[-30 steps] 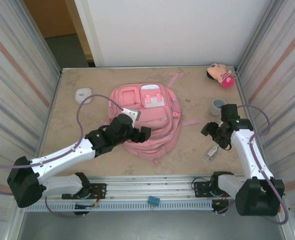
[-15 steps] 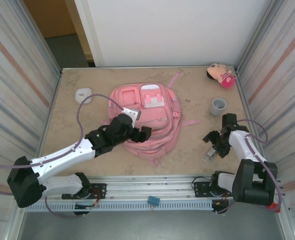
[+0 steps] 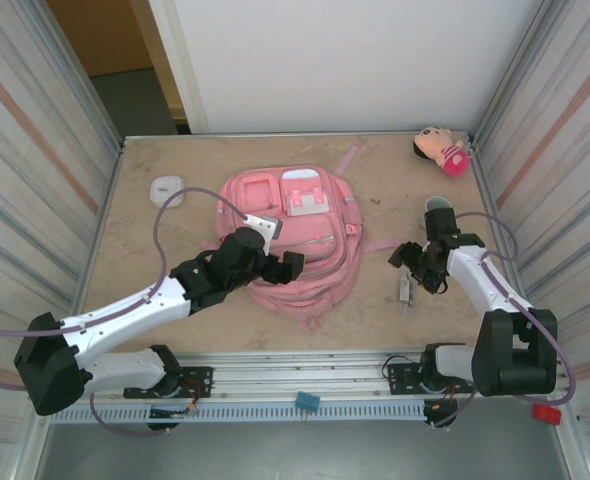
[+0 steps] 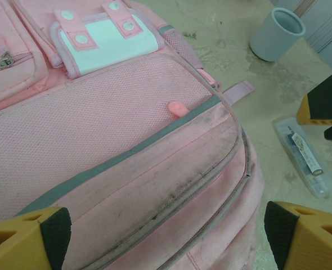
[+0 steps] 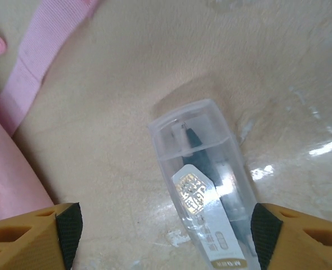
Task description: Pack the student bag
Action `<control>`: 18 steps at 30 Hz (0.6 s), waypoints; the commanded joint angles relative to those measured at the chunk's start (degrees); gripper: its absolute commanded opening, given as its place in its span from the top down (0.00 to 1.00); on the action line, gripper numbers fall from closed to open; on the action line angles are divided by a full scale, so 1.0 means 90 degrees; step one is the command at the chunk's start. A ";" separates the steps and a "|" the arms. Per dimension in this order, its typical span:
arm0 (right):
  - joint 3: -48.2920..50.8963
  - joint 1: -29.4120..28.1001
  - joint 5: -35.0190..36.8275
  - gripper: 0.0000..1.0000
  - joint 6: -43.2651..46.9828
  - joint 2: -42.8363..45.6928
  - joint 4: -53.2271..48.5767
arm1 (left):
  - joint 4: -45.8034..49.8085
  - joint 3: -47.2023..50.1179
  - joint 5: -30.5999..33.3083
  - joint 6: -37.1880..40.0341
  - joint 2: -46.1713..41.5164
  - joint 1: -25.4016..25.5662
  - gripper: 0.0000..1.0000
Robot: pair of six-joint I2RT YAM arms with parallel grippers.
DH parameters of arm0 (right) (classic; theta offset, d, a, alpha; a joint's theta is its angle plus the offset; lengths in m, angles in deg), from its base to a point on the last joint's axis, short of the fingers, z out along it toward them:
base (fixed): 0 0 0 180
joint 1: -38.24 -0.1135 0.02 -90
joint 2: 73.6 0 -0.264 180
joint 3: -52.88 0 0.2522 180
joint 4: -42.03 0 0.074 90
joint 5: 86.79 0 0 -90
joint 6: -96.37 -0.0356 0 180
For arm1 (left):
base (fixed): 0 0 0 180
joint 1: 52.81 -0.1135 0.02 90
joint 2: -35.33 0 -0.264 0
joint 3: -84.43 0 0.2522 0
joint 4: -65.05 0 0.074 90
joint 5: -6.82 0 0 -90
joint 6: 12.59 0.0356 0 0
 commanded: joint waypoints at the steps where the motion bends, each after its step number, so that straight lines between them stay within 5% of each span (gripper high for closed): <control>1: -0.0346 -0.0032 0.0363 0.21 0.0597 -0.0154 -0.1042 | -0.0120 0.0066 0.0112 0.0139 -0.0077 0.0045 0.09; 14: -0.0669 -0.0713 0.0692 0.22 0.0886 -0.1708 -0.0968 | -0.0072 0.0009 0.0068 0.0091 -0.0036 0.0049 0.09; 18: -0.0732 -0.0697 0.0771 0.30 0.0887 -0.1972 -0.0931 | -0.0070 0.0014 0.0112 0.0116 -0.0070 0.0048 0.09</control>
